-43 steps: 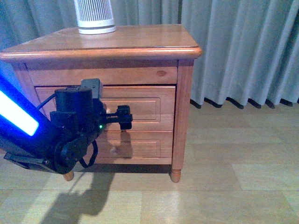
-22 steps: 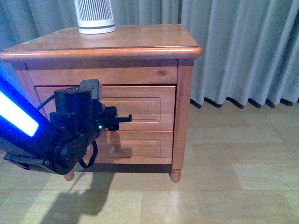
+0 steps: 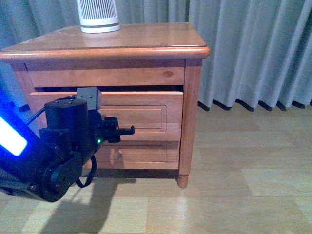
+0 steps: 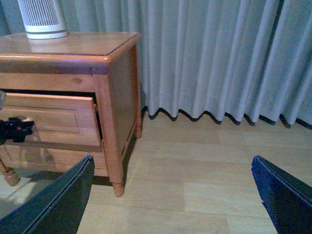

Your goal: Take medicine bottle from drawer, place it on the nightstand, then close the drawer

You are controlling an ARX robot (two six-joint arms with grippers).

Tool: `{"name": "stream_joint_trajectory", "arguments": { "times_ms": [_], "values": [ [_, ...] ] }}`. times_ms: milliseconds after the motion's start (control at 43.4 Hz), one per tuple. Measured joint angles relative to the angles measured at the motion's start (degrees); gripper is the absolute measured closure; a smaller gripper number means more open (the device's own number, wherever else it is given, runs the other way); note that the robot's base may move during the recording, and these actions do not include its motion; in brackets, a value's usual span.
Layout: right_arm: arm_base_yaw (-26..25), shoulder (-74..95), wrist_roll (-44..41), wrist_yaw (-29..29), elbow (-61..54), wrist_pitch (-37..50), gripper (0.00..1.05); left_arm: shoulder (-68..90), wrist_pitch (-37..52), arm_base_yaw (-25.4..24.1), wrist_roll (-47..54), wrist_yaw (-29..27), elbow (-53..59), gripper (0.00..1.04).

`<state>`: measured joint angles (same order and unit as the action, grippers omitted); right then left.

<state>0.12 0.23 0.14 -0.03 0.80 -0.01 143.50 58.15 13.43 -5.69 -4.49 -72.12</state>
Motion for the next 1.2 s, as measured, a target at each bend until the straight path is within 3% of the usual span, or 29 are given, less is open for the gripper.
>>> {"name": "stream_joint_trajectory", "arguments": {
  "times_ms": [576,1014,1130,1199],
  "values": [
    [0.0,0.0,0.0,0.0,0.0,0.0,0.07,-16.5,10.5,1.8,-2.5,0.8,32.0,0.80],
    [0.0,0.0,0.0,0.0,0.0,0.0,0.07,-20.0,13.1,4.3,-4.0,-1.4,40.5,0.80],
    [0.0,0.0,0.0,0.0,0.0,0.0,0.07,-20.3,13.2,4.7,-4.1,-1.4,40.6,0.67],
    [0.0,0.0,0.0,0.0,0.0,0.0,0.07,-21.7,13.8,5.3,-4.1,-1.1,40.6,0.53]
  ]
}}
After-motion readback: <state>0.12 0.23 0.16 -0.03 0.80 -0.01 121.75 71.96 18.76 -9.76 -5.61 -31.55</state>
